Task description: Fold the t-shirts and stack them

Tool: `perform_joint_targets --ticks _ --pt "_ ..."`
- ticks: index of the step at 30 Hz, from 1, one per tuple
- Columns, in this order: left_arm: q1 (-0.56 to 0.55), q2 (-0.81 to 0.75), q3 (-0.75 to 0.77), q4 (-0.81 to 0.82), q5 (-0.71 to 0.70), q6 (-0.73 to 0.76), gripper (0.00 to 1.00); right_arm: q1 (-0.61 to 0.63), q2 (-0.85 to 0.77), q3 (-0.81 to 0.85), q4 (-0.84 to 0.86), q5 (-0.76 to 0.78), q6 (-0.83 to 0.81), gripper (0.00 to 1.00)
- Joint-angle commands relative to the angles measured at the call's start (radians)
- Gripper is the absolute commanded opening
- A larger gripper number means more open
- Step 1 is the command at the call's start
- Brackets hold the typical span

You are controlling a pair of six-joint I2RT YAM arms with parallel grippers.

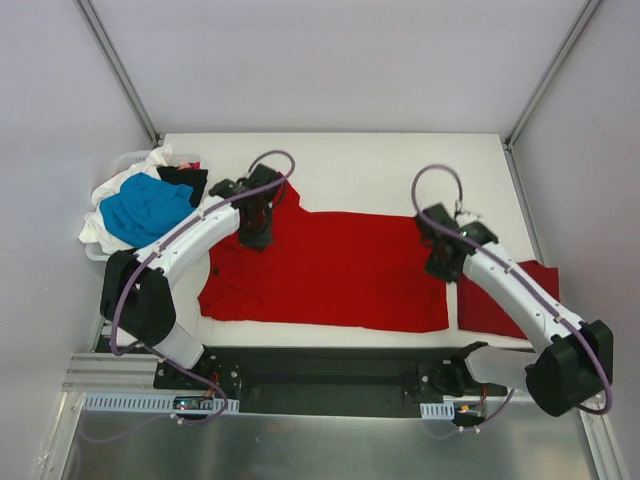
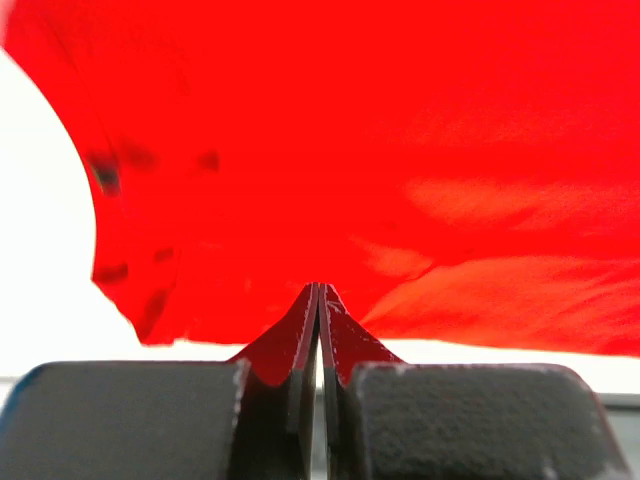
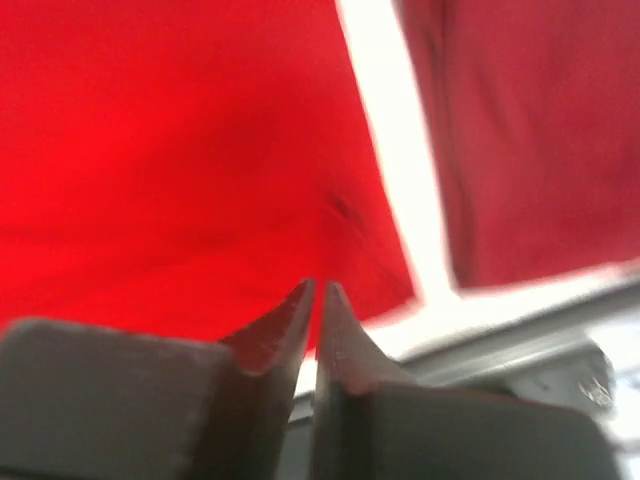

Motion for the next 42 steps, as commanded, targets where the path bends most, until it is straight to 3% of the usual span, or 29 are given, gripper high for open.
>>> perform_joint_targets --ticks 1,2,5,6,13,17,26,36,38,39,42 --pt "0.022 0.115 0.319 0.004 -0.063 0.051 0.0 -0.15 0.121 0.336 0.015 -0.081 -0.178 0.2" --pt "0.063 0.177 0.427 0.004 -0.04 0.045 0.01 -0.164 0.147 0.403 0.03 -0.104 -0.239 0.34" --pt "0.152 0.315 0.601 0.013 0.04 0.032 0.01 -0.191 0.195 0.426 0.105 -0.185 -0.297 0.54" --pt "0.17 0.351 0.64 0.022 0.063 0.028 0.0 -0.216 0.215 0.427 0.117 -0.225 -0.3 0.55" --pt "0.321 0.707 0.942 0.054 0.225 -0.037 0.0 -0.314 0.304 0.429 0.197 -0.326 -0.362 0.57" --pt "0.347 0.837 0.956 0.066 0.291 -0.041 0.03 -0.314 0.324 0.459 0.171 -0.339 -0.391 0.56" --pt "0.361 0.847 0.924 0.168 0.522 -0.014 0.28 -0.294 0.31 0.406 0.176 -0.354 -0.402 0.53" --pt "0.368 0.9 0.988 0.189 0.522 -0.021 0.29 -0.225 0.326 0.393 0.136 -0.346 -0.417 0.52" --pt "0.37 0.903 1.021 0.189 0.481 -0.021 0.35 -0.212 0.33 0.386 0.125 -0.342 -0.422 0.52" --pt "0.37 0.903 1.028 0.186 0.459 -0.012 0.44 -0.196 0.33 0.38 0.125 -0.342 -0.419 0.52" --pt "0.37 0.903 1.042 0.188 0.388 0.014 0.59 -0.17 0.335 0.361 0.122 -0.343 -0.417 0.52"
